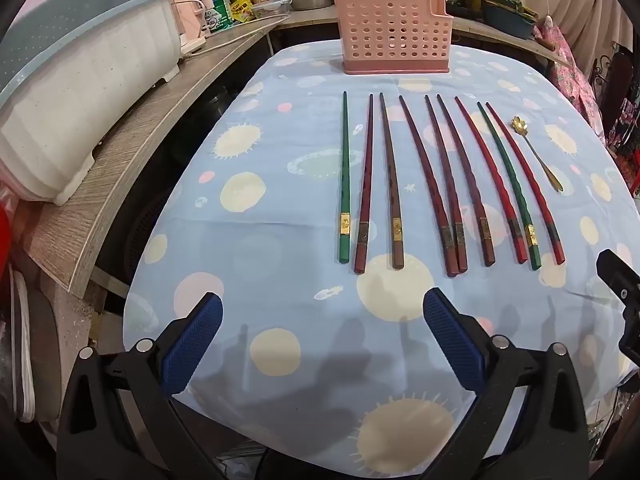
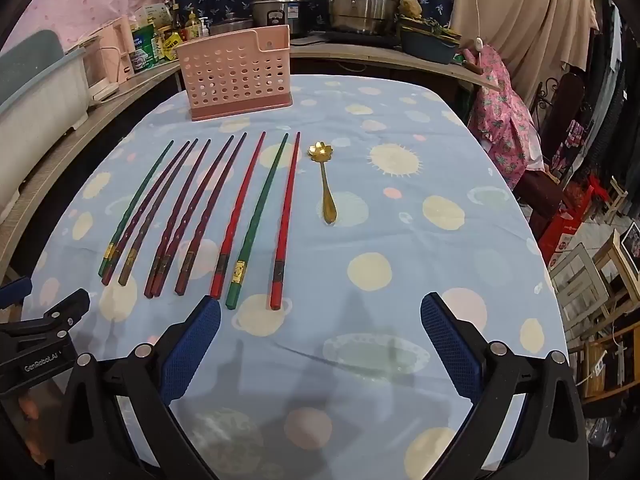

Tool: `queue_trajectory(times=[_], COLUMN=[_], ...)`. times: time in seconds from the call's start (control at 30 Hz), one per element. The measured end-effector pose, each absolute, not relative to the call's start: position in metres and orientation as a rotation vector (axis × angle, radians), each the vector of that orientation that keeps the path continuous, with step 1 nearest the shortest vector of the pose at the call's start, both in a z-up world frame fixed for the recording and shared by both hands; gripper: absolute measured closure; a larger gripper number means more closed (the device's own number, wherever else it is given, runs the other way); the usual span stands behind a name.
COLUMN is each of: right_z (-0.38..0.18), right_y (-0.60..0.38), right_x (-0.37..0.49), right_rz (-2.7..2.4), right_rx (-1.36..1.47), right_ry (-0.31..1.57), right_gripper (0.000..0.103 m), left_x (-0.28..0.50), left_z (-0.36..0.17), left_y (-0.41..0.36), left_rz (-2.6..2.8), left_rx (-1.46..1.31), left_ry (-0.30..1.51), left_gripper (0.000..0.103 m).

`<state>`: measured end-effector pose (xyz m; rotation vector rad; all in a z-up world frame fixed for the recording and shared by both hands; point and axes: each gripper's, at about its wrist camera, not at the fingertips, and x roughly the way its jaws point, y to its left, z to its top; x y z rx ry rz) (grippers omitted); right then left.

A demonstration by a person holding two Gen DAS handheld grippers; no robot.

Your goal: Organize utensils

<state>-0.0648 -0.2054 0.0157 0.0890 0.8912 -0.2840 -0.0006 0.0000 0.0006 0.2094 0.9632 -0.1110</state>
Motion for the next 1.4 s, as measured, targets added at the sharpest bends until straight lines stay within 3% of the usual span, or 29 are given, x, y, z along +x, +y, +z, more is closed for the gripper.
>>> queue_trajectory(times=[1.4], right_z=[0.018], right_y=[-0.2], right_x=[-0.071], right_rz=[-0.273], right_rx=[0.077], right_ry=[0.888], right_gripper=[0.007], left_x=[-0.006], left_z=[0.002], left_y=[0.012], left_rz=[-0.078], left_rx=[0.207], left_ry=[0.977], left_gripper=[0.008])
